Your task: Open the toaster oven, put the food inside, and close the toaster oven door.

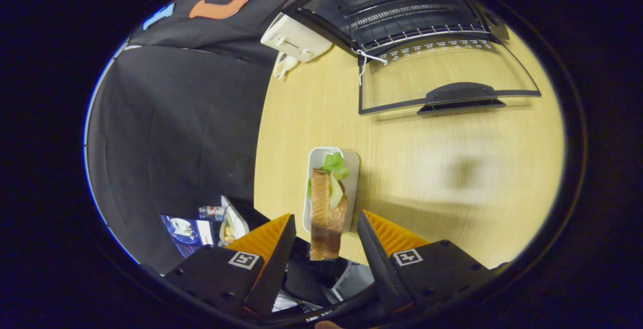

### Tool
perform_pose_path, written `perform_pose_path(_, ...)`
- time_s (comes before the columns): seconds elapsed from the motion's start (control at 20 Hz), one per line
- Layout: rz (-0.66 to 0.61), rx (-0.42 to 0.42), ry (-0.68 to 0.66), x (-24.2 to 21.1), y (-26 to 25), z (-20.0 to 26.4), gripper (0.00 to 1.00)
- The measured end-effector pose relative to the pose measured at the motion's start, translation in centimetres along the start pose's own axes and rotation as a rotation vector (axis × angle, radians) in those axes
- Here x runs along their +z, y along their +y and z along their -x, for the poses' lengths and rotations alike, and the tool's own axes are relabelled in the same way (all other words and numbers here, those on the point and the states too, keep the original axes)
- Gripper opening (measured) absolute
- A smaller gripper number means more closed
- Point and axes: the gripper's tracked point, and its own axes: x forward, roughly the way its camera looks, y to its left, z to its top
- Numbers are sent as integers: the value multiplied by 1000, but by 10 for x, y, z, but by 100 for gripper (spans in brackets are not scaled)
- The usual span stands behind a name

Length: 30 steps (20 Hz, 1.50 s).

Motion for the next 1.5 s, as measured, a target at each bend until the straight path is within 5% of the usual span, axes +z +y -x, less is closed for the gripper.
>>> perform_pose_path(0.15,-38,5,27,-3,-2,-8,74)
perform_pose_path(0.35,-110,27,55,-4,7,-9,39)
perform_pose_path(0.45,-108,29,49,-3,12,-1,35)
perform_pose_path(1.0,-185,223,-157,31,57,121,32)
perform_pose_path(1.5,-325,273,-473,125,0,177,31)
